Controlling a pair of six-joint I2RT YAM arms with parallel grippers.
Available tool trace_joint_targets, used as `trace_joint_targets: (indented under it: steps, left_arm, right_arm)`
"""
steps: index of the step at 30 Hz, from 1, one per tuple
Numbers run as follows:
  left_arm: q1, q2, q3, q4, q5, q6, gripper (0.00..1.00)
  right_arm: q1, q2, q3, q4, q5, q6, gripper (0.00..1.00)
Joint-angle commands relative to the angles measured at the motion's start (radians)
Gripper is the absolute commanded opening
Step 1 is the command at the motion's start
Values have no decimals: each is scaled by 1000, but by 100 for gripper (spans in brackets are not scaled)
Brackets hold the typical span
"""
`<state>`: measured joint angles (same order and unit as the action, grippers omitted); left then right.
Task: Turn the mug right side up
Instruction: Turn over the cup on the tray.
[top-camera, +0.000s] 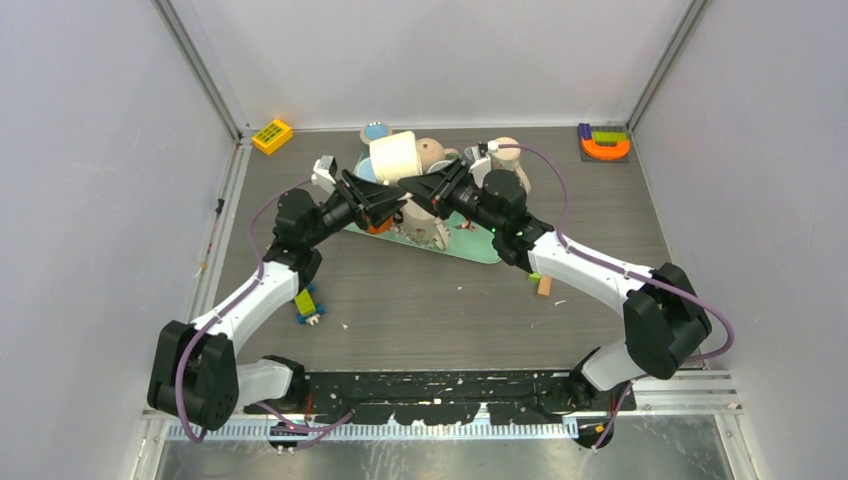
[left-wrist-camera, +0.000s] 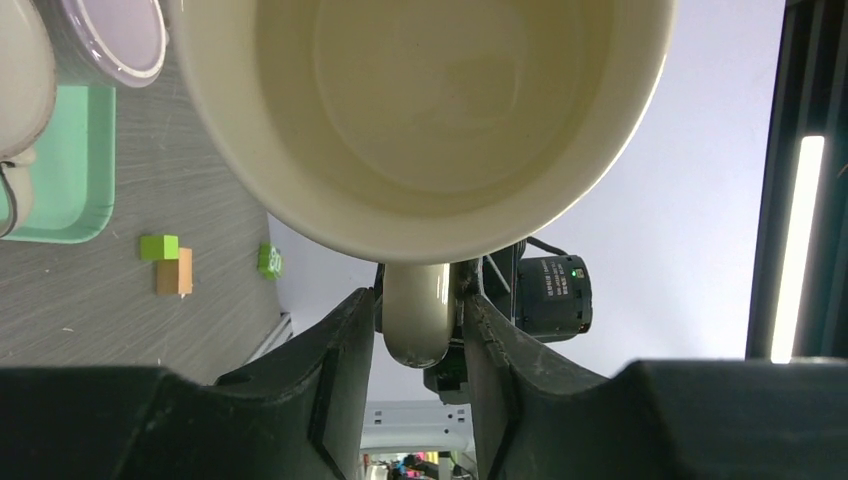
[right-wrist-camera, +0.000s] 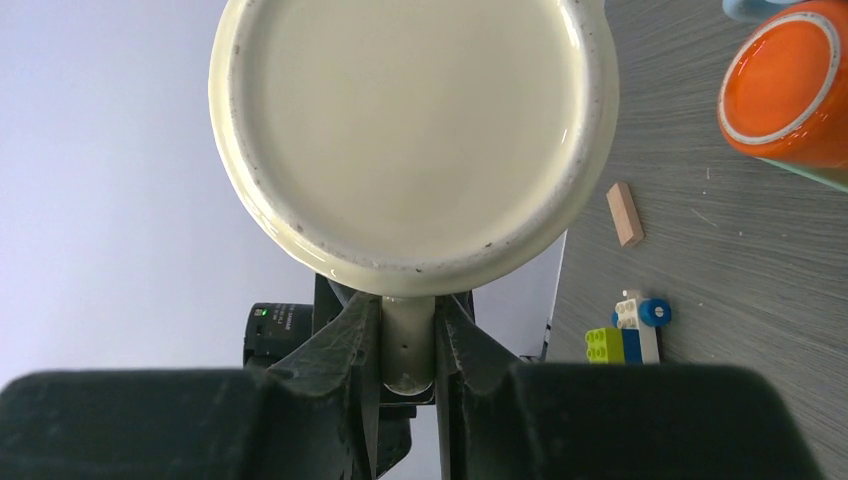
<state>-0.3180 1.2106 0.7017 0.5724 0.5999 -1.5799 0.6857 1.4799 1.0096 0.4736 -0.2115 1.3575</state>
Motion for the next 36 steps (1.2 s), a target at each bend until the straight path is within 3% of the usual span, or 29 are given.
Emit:
trace_joint_targets:
  steps: [1, 7, 13, 15, 17, 22, 26, 36]
  left_arm:
    - [7, 12, 13, 91, 28, -24, 38]
    - [14, 10, 7, 103, 33, -24, 28]
    - [25, -4, 33, 48, 52, 38, 1]
    - [25, -27, 59, -30, 54, 93, 0]
    - [25, -56, 91, -162, 44, 180, 0]
    - [25, -130, 168, -459, -31, 369, 0]
    - [25, -155, 208, -593, -94, 458, 0]
    - [29, -178, 394, -953, -379, 712, 0]
  right_arm:
    - [19, -29, 15, 224, -41, 32, 1]
    - [19, -33, 4, 228, -65, 37, 1]
    - [20, -48, -12, 200, -80, 21, 1]
    - [20, -53, -14, 185, -78, 10, 1]
    - [19, -55, -15, 161, -77, -3, 10]
    - [20, -56, -16, 102, -61, -38, 44]
    - [19, -59, -13, 29, -41, -78, 60]
    - [21, -120, 14, -260, 22, -223, 72]
